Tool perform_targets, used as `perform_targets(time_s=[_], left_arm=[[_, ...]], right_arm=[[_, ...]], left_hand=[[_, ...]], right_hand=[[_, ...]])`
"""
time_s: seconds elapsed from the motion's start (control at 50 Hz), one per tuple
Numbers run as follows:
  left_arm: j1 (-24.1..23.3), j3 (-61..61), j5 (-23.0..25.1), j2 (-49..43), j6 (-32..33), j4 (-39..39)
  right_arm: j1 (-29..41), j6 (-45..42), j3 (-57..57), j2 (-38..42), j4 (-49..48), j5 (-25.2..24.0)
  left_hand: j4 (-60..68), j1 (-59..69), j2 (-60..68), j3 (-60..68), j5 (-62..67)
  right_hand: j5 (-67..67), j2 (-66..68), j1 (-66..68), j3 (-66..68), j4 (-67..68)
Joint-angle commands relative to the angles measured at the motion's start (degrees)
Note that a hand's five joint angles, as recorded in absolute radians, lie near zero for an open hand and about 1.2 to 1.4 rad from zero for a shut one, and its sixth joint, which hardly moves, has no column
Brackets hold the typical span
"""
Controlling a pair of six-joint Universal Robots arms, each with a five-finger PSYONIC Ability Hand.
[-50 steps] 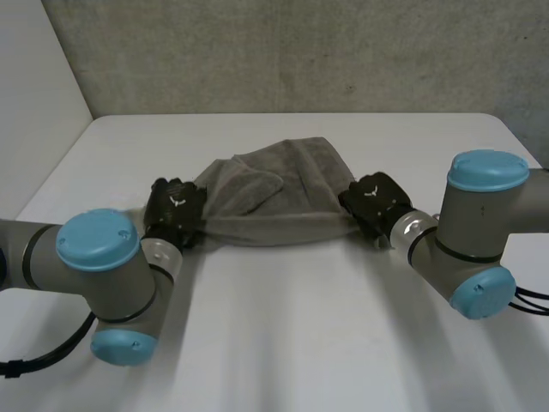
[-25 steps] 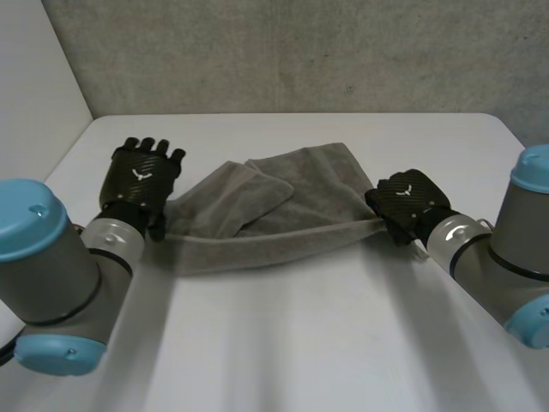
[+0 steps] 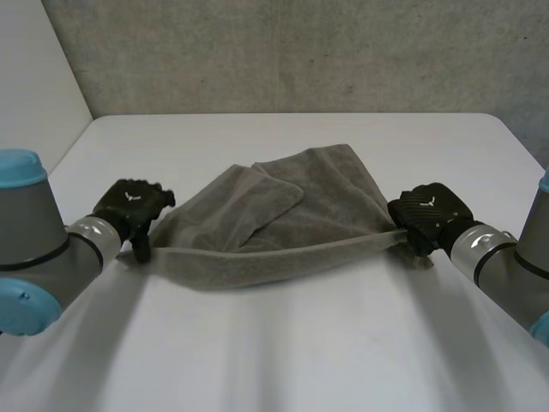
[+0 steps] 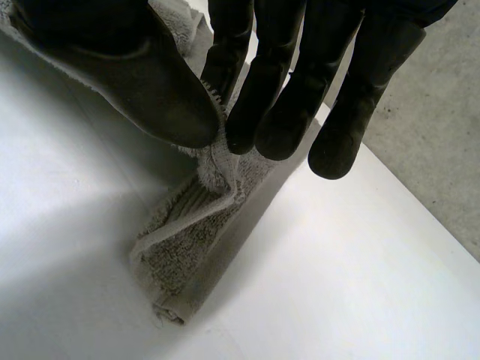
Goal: Fold the towel.
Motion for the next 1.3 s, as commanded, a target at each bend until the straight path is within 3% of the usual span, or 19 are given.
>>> perform_targets(time_s=[0.02,0.26,0.3,0.32,0.34,0.38,0.52,0.6,0.64,0.66,0.72,0.86,0.96,1.04,1.16,1.24,1.3], left_arm=[[1.19,0.54,-0.04,-0.83,-0.12,-6.66],[0.84,-1.57,-0.22,-1.36,-0.29,-6.40],[0.67,-1.57,-0.22,-2.06,-0.47,-6.14],[0.58,-1.57,-0.22,-2.67,-0.64,-5.44],[0.58,-1.57,-0.22,-2.68,-0.65,-5.43],[0.40,-1.83,-0.30,-2.86,-0.82,-2.90],[0.31,-3.68,-0.39,3.65,-2.32,2.74],[0.23,-5.35,-0.48,8.66,-4.16,4.76],[0.23,-6.75,-0.65,17.33,-6.53,5.64],[0.23,-6.75,-0.65,17.36,-6.53,5.64],[0.31,-6.14,-0.66,27.96,-10.83,5.73],[0.40,-4.12,-0.74,34.32,-13.30,5.47],[-0.21,-4.03,-0.92,29.34,-13.04,5.12],[-2.76,-2.37,-1.70,20.30,-12.34,4.76],[-3.55,2.28,-5.74,8.96,-10.15,4.24],[-5.04,12.81,-9.78,-2.21,-5.67,4.15],[-6.19,17.15,-10.94,-4.96,-4.34,4.24]], right_arm=[[0.03,-0.18,-0.16,1.28,-0.26,0.05],[0.03,-0.09,0.10,1.28,-0.26,0.05],[0.03,-0.01,0.10,1.28,-0.26,0.05],[0.03,-0.01,0.10,1.28,-0.18,0.14],[0.03,-0.01,0.10,1.28,-0.26,0.14],[0.03,-0.01,0.01,1.19,-0.26,0.14],[-0.23,0.52,-0.87,-0.12,0.35,0.31],[-0.23,0.52,-2.35,-7.47,2.62,0.49],[-0.41,0.61,-3.58,-11.34,4.38,0.40],[-0.41,0.61,-3.59,-11.37,4.39,0.40],[-1.81,1.84,-12.61,-21.37,12.71,0.14],[-4.28,0.17,-27.23,-22.19,29.97,-3.38],[-5.24,-5.89,-31.89,-14.45,39.11,-6.02],[-0.86,-14.39,-32.86,-6.83,43.23,-2.69],[2.22,-17.50,-35.48,4.68,43.24,2.94],[3.28,-17.23,-39.98,10.60,41.92,3.83],[4.16,-17.06,-46.18,14.89,38.25,4.70]], left_hand=[[4.68,4.53,4.59,4.57,4.46],[14.08,13.93,13.99,13.97,13.86],[20.83,20.68,20.74,20.72,20.61],[32.48,32.33,32.39,32.38,32.27],[32.60,32.45,32.51,32.50,32.38],[57.88,57.73,57.79,57.78,57.66],[59.16,59.01,59.07,59.05,58.94],[59.16,59.01,59.07,59.05,58.94],[59.16,59.01,59.07,59.05,58.94],[59.16,59.01,59.07,59.05,58.94],[59.16,59.01,59.07,59.05,58.94],[59.16,59.01,59.07,59.05,58.94],[59.16,59.01,59.07,59.05,58.94],[59.16,59.01,59.07,59.05,58.94],[59.16,59.01,59.07,59.05,58.94],[59.16,59.01,59.07,59.05,58.94],[59.16,59.01,59.07,59.05,58.94]], right_hand=[[2.76,3.46,3.44,3.56,3.60],[2.76,3.46,3.44,3.56,3.60],[2.76,3.46,3.44,3.56,3.60],[2.76,3.46,3.44,3.56,3.60],[2.76,3.46,3.44,3.56,3.60],[2.76,3.46,3.44,3.56,3.60],[2.76,3.46,3.44,3.56,3.60],[2.76,3.46,3.44,3.56,3.60],[2.76,3.46,3.44,3.56,3.60],[2.76,3.46,3.44,3.56,3.60],[2.76,3.46,3.44,3.56,3.60],[2.76,3.46,3.44,3.56,3.60],[2.76,3.46,3.44,3.56,3.60],[2.76,3.46,3.44,3.56,3.60],[2.76,3.46,3.44,3.56,3.60],[2.76,3.46,3.44,3.56,3.60],[2.76,3.46,3.44,3.56,3.60]])
